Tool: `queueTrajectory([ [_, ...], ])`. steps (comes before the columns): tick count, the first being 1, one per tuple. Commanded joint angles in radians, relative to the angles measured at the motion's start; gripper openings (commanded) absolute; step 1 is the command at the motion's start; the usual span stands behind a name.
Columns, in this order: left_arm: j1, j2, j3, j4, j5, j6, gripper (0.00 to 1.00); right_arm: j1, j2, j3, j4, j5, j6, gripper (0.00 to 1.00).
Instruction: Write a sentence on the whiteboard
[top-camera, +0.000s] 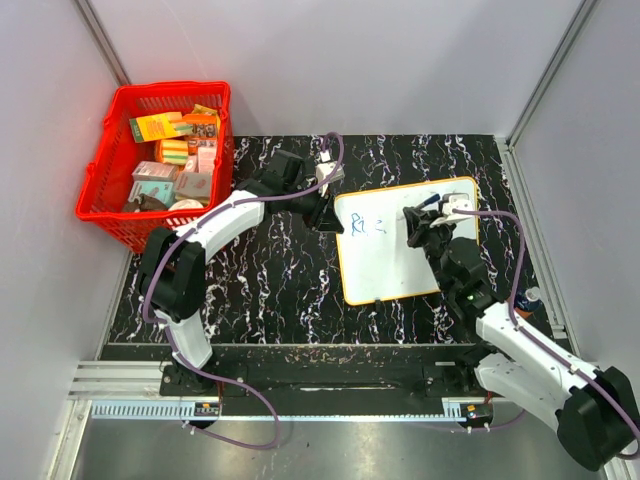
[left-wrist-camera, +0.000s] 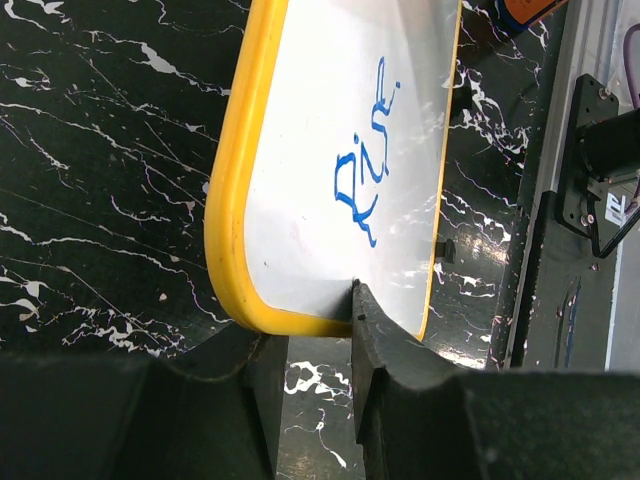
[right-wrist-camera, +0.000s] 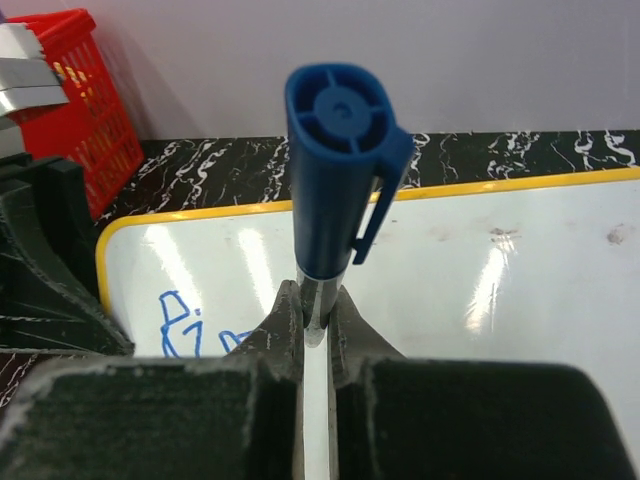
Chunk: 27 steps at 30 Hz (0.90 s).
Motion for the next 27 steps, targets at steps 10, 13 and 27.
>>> queueTrajectory([
  [10,-0.042,0.059,-0.061,-0.085,-0.215,0.200,0.00,-0.410,0.010,0.081,0.048,-0.526,0.329,0.00],
  [13,-0.043,0.062,-0.060,-0.085,-0.213,0.200,0.00,-0.446,0.027,0.071,0.074,-0.572,0.342,0.00],
  [27,-0.044,0.022,-0.077,-0.085,-0.248,0.201,0.01,-0.444,-0.002,0.040,0.044,-0.548,0.280,0.00],
])
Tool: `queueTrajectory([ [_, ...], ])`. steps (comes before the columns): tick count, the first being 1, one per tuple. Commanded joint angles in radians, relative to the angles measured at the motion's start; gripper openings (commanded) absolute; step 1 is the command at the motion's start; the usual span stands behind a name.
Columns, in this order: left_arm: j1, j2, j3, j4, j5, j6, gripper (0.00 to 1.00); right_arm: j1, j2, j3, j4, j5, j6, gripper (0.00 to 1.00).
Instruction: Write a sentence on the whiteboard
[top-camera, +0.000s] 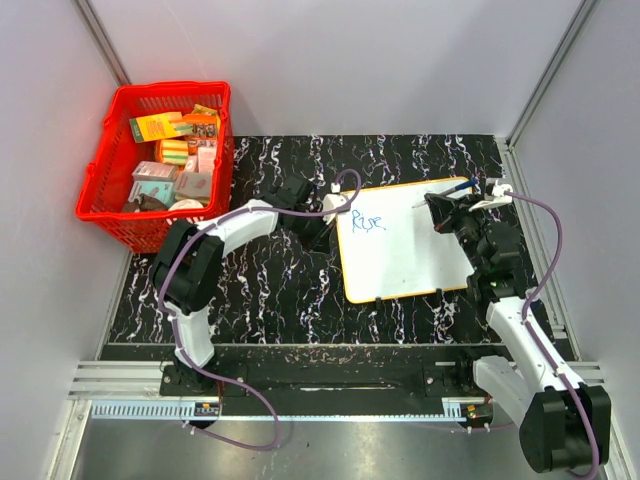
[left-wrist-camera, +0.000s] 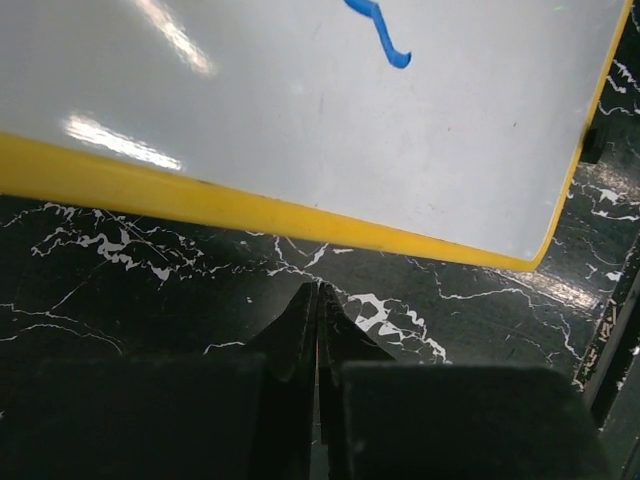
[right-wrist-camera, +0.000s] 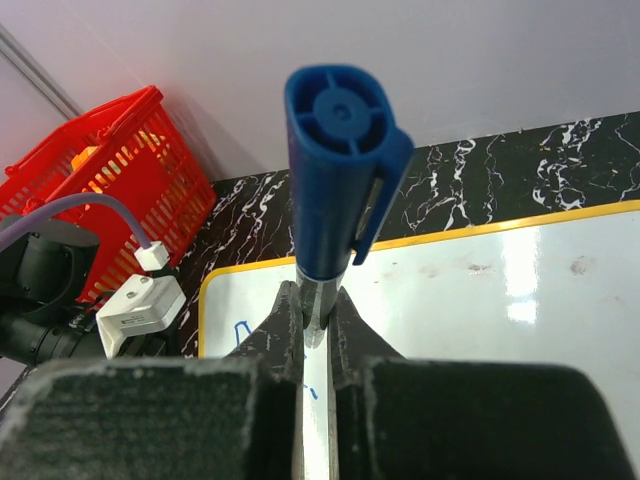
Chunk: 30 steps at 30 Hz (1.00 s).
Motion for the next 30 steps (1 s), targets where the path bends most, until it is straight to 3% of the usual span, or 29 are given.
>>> queueTrajectory([
  [1,0.002,-0.073,-0.013,0.021,-0.071,0.022,0.06,-0.003,-0.030,0.005,0.025,-0.015,-0.016,0.00],
  [3,0.006,-0.121,-0.035,0.053,-0.177,-0.002,0.31,-0.003,-0.038,0.003,0.014,-0.010,-0.021,0.00],
  [4,0.016,-0.165,-0.070,0.076,-0.230,-0.028,0.55,-0.002,-0.040,0.003,0.013,-0.010,-0.020,0.00],
  [7,0.057,-0.251,-0.180,0.196,-0.324,-0.140,0.78,-0.002,-0.035,-0.006,0.025,-0.015,-0.009,0.00],
  [8,0.068,-0.311,-0.208,0.233,-0.327,-0.174,0.81,-0.002,-0.032,-0.009,0.028,-0.016,-0.006,0.00],
  [10,0.097,-0.362,-0.266,0.346,-0.309,-0.296,0.88,-0.002,-0.027,-0.009,0.028,-0.018,-0.001,0.00],
  [11,0.106,-0.388,-0.306,0.382,-0.216,-0.335,0.91,-0.002,-0.026,-0.009,0.030,-0.022,-0.001,0.00],
  [17,0.128,-0.345,-0.412,0.713,0.129,-0.695,0.92,-0.003,-0.046,-0.004,0.004,-0.019,-0.015,0.00],
  [18,0.128,-0.336,-0.430,0.841,0.148,-0.794,0.92,-0.002,-0.052,-0.006,-0.001,-0.018,-0.021,0.00],
  [21,0.129,-0.290,-0.469,1.025,0.197,-0.937,0.93,-0.002,-0.063,-0.006,-0.012,-0.018,-0.024,0.00],
  [26,0.132,-0.186,-0.487,1.185,0.228,-1.036,0.93,-0.002,-0.075,-0.006,-0.018,-0.018,-0.027,0.00],
  [30,0.132,-0.086,-0.518,1.507,0.285,-1.213,0.89,-0.002,-0.073,-0.006,-0.018,-0.016,-0.027,0.00],
])
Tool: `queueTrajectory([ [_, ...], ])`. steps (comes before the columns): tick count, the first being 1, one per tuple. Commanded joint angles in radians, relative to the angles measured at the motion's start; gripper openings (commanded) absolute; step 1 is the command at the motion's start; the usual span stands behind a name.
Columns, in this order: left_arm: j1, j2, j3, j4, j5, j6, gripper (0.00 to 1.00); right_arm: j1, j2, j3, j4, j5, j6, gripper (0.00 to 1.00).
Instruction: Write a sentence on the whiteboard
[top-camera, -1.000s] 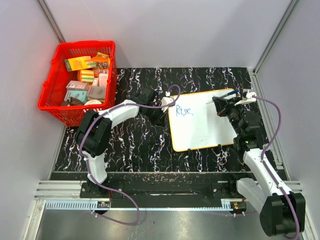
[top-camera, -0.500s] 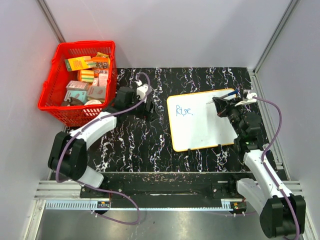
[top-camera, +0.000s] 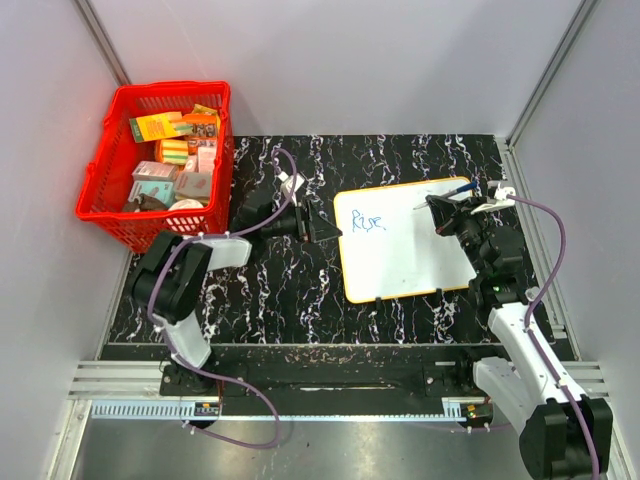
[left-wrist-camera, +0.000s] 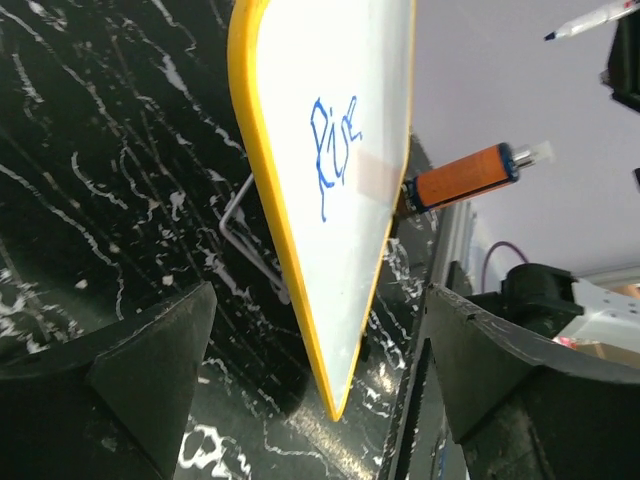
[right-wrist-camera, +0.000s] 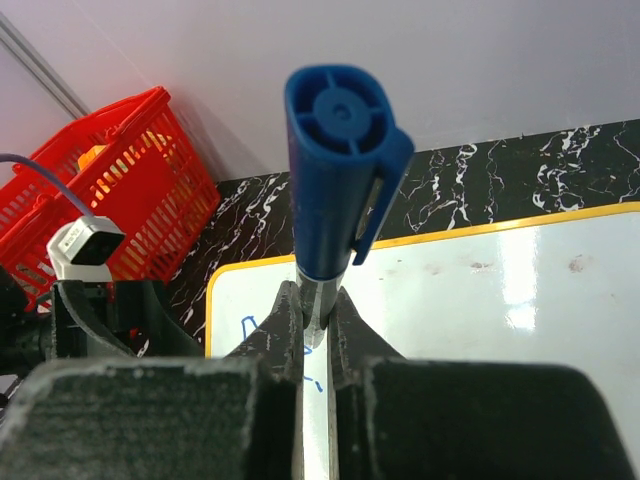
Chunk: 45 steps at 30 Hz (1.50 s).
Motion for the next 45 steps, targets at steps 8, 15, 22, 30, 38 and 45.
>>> queueTrajectory([
  [8,-0.010,0.177,0.044,0.428,0.107,-0.216,0.80,-0.003,-0.019,0.000,0.018,-0.008,-0.021,0.00],
  [15,-0.035,0.244,0.113,0.371,0.103,-0.192,0.67,-0.002,-0.020,0.000,0.018,-0.007,-0.023,0.00],
  [22,-0.038,0.321,0.175,0.408,0.124,-0.219,0.47,-0.002,-0.025,-0.001,0.006,0.001,-0.032,0.00],
  [30,-0.035,0.321,0.192,0.425,0.190,-0.215,0.00,-0.002,-0.014,-0.001,0.004,-0.001,-0.033,0.00],
  [38,-0.021,0.266,0.219,0.114,0.248,0.033,0.00,-0.002,0.000,-0.003,0.009,-0.007,-0.033,0.00],
  [45,-0.018,0.202,0.256,-0.296,0.202,0.368,0.00,-0.002,0.021,-0.035,0.052,-0.047,-0.015,0.00],
])
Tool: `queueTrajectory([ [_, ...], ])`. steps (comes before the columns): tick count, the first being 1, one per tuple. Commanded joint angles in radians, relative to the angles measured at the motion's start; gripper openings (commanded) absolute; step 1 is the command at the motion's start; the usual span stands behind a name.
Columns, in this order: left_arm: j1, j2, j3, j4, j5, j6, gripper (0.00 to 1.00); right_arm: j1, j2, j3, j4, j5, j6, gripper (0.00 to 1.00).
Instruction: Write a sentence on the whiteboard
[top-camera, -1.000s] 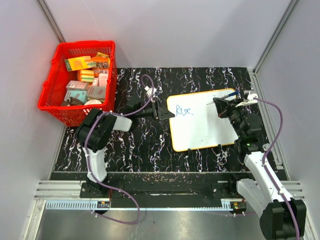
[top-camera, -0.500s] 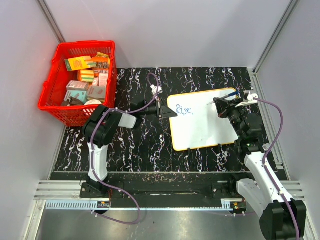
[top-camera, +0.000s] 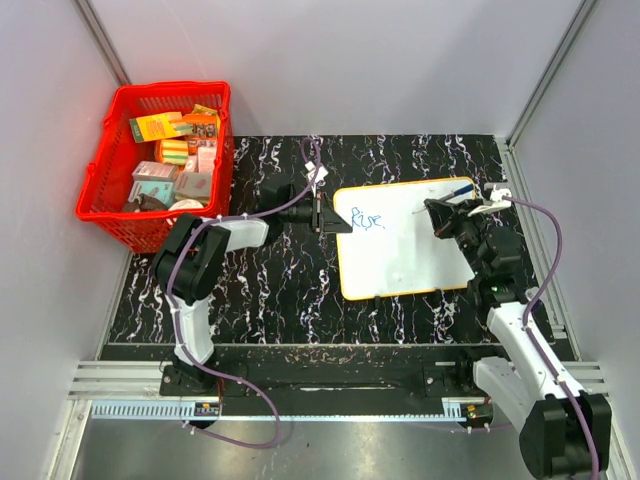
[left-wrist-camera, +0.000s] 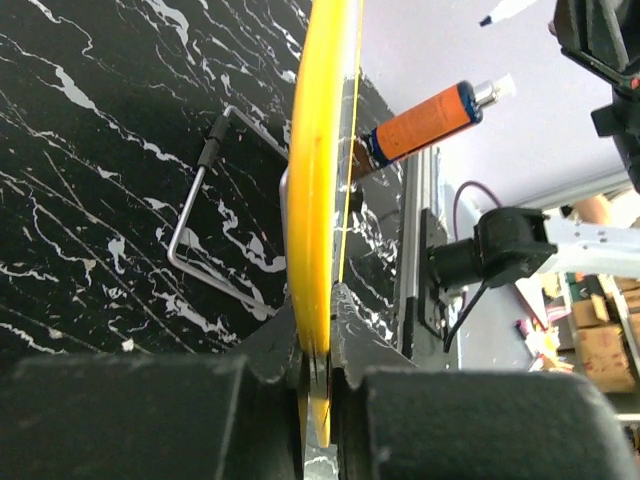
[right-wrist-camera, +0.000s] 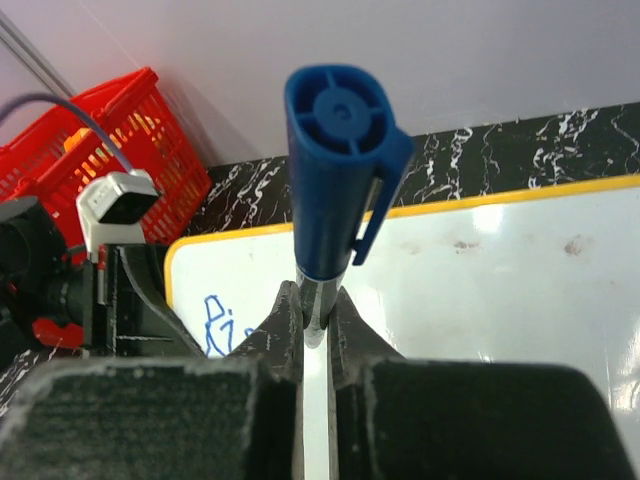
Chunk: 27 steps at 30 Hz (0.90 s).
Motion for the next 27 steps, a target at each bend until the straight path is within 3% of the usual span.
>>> queueTrajectory([
  [1,0.010,-0.041,0.015,-0.355,-0.030,0.411,0.00,0.000,0.012,-0.045,0.078,-0.051,0.010,0.00],
  [11,0.010,-0.062,0.090,-0.613,-0.021,0.592,0.00,0.083,0.000,-0.052,0.083,-0.005,-0.059,0.00],
  [27,0.010,-0.044,0.104,-0.628,-0.020,0.598,0.00,0.166,0.038,-0.086,0.187,0.096,-0.119,0.00],
])
